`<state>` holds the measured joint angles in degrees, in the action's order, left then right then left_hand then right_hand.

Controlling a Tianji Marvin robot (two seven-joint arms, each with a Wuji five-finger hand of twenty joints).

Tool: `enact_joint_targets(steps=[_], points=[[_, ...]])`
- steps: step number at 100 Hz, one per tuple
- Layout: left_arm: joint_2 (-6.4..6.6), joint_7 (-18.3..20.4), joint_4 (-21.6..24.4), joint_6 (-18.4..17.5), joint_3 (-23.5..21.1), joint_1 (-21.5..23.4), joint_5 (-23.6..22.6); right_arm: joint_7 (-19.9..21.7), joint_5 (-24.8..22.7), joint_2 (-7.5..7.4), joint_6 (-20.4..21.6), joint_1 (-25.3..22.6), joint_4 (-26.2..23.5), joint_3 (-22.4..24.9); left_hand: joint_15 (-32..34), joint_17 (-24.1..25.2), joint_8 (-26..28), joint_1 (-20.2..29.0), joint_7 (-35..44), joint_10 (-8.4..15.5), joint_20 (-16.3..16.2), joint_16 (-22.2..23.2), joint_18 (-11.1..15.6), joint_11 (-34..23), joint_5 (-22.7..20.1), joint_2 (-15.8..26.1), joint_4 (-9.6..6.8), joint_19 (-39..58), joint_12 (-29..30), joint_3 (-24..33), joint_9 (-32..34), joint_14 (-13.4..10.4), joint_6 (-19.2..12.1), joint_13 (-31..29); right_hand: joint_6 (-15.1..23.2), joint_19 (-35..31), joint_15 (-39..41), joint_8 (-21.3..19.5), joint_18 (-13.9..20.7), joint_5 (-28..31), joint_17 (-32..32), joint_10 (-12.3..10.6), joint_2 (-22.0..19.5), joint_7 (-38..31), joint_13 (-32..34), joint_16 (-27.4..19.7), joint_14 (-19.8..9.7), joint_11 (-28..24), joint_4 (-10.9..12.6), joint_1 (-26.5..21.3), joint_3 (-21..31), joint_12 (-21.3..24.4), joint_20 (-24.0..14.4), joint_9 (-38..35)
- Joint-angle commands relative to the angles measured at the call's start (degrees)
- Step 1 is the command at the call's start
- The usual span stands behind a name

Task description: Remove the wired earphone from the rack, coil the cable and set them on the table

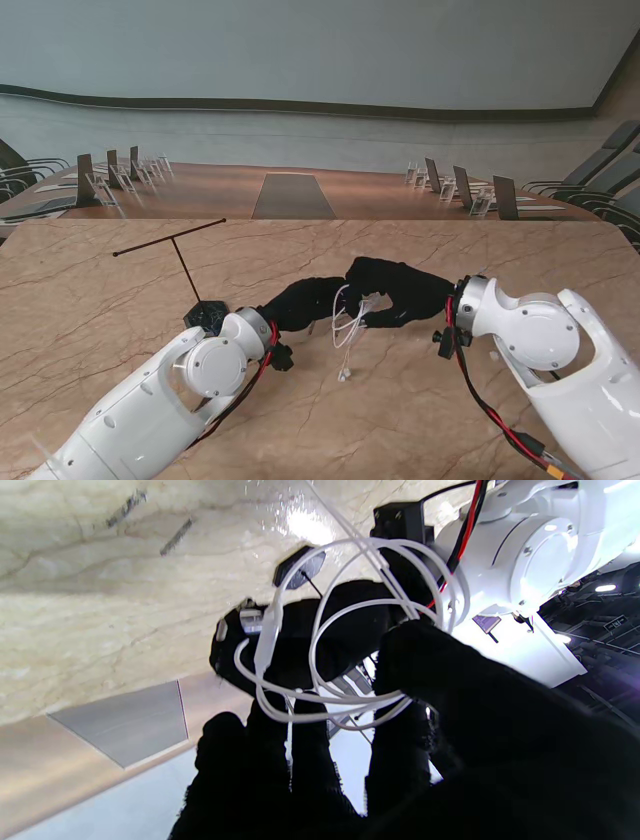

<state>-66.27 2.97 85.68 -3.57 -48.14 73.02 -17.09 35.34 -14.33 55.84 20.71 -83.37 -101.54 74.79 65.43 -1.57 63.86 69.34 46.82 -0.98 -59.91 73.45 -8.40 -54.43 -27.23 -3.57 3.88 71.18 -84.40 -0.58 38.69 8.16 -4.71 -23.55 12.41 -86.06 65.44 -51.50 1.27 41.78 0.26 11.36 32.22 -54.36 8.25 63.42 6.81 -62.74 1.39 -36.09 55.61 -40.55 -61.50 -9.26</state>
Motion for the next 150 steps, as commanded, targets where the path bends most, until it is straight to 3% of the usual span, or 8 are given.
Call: enact_joint_targets(steps=[1,16,35,55,76,106,124,150], points=[[0.06,0.68,0.75,0.01,0.08,0.48,0.23,-0.97,-0.38,0.61,0.42,-0.09,0.06,-0.05,1.95,-0.24,2.02,2.90,2.73,2.09,-1.06,0.92,-0.05,-1.90,0.30,-0.21,-0.29,2.82,-0.40,-0.59,1.17,-0.57,0.25,-1.21,11.81,0.29,-1.64,-1.02,8.94,8.02,-1.86,-3.06,-3.73,-5.94,-2.90,-3.23,-1.09,5.55,0.17,-2.94,5.12,8.32,-0.67,0.78],[0.19,1.37,1.24,0.47,0.24,0.75,0.62,-0.97,-0.23,0.69,0.01,0.58,0.27,-0.31,1.85,-0.62,2.02,3.03,3.05,2.00,-0.84,0.58,-0.33,-1.64,0.80,0.08,-0.25,2.94,0.12,-0.63,1.61,-0.45,0.37,-1.80,12.21,3.69,-8.93,-0.95,8.81,6.61,-1.93,-8.43,-5.44,-5.80,-3.49,-29.82,-7.16,27.69,-0.14,-3.88,2.41,23.65,9.13,-0.63],[0.20,1.19,1.40,0.52,-0.05,1.21,0.63,-0.49,-0.88,0.59,-0.52,0.94,0.05,-0.27,1.99,-0.87,1.98,3.19,3.40,1.85,-0.71,0.33,-0.60,-1.64,0.98,0.06,-0.26,3.12,0.39,-0.70,1.93,-0.21,0.44,-2.17,15.46,12.75,-24.53,-1.85,6.89,4.40,-2.36,-8.65,-8.61,-5.31,-1.70,-39.16,-8.20,41.74,-2.04,-5.15,-3.49,28.74,12.51,-1.07],[0.38,1.12,1.83,-0.03,-0.82,1.75,0.30,-0.08,-5.21,0.28,-0.35,0.28,-1.62,1.08,2.09,-0.95,1.93,3.21,3.49,1.79,-0.62,0.19,-0.67,-1.52,1.15,0.24,-0.28,3.14,0.70,-0.71,2.10,-0.13,0.23,-2.24,21.30,8.81,-5.77,-2.39,8.43,-1.23,-2.07,-5.69,-14.02,-5.83,-4.05,-29.12,-5.65,29.75,-6.11,-8.20,-13.74,20.12,7.75,-0.55],[0.54,1.32,2.13,-0.28,-1.21,2.19,0.05,-1.11,-8.85,0.33,0.28,0.03,-2.46,1.71,2.12,-1.12,2.00,3.19,3.61,1.73,-0.48,0.07,-0.78,-1.44,1.22,0.29,-0.30,3.15,0.94,-0.77,2.24,-0.10,0.04,-2.28,23.27,0.60,0.52,-1.61,10.68,-2.73,-1.79,-2.97,-15.57,-6.25,-3.99,4.72,-3.27,-4.40,-7.16,-8.88,-16.83,2.76,3.59,1.38],[0.59,1.17,2.43,-0.27,-1.61,2.70,-0.16,-0.64,-10.87,0.22,-0.28,0.04,-3.12,1.99,1.95,-1.25,2.28,3.22,3.78,1.61,-0.33,-0.26,-0.88,-1.16,1.53,0.52,-0.31,3.18,1.45,-0.78,2.60,0.13,-0.04,-2.67,22.73,-1.86,2.90,-1.49,8.80,-3.06,1.48,0.88,-15.80,-6.21,4.73,15.26,-0.97,-10.71,-7.03,-9.08,-17.21,-28.18,-7.25,1.90],[0.51,0.73,2.49,-0.44,-1.88,2.82,-0.15,2.41,-9.78,-0.22,-2.71,0.12,-3.51,1.78,1.87,-1.30,2.41,3.25,3.85,1.65,-0.25,-0.39,-0.96,-1.03,1.81,0.69,-0.29,3.19,1.68,-0.81,2.66,0.28,-0.01,-2.65,20.63,-2.97,4.31,-2.79,6.04,-5.87,3.30,4.11,-17.20,-8.62,9.92,15.68,1.61,-10.67,-6.08,-9.70,-16.62,-29.19,-9.27,-10.28],[0.41,0.45,2.43,-0.54,-1.91,2.62,-0.11,1.82,-6.39,0.03,-3.15,0.52,-2.13,0.46,1.47,-1.42,0.75,3.42,3.12,1.34,0.01,-0.83,-1.01,-0.50,2.12,0.65,-0.26,3.11,2.18,-0.90,2.64,0.39,1.00,-2.78,11.70,-4.53,6.37,1.75,1.32,-8.48,7.38,7.66,-15.83,-16.50,17.10,9.02,7.83,-11.72,-5.31,-11.13,-9.21,-11.90,-12.49,-26.94]])
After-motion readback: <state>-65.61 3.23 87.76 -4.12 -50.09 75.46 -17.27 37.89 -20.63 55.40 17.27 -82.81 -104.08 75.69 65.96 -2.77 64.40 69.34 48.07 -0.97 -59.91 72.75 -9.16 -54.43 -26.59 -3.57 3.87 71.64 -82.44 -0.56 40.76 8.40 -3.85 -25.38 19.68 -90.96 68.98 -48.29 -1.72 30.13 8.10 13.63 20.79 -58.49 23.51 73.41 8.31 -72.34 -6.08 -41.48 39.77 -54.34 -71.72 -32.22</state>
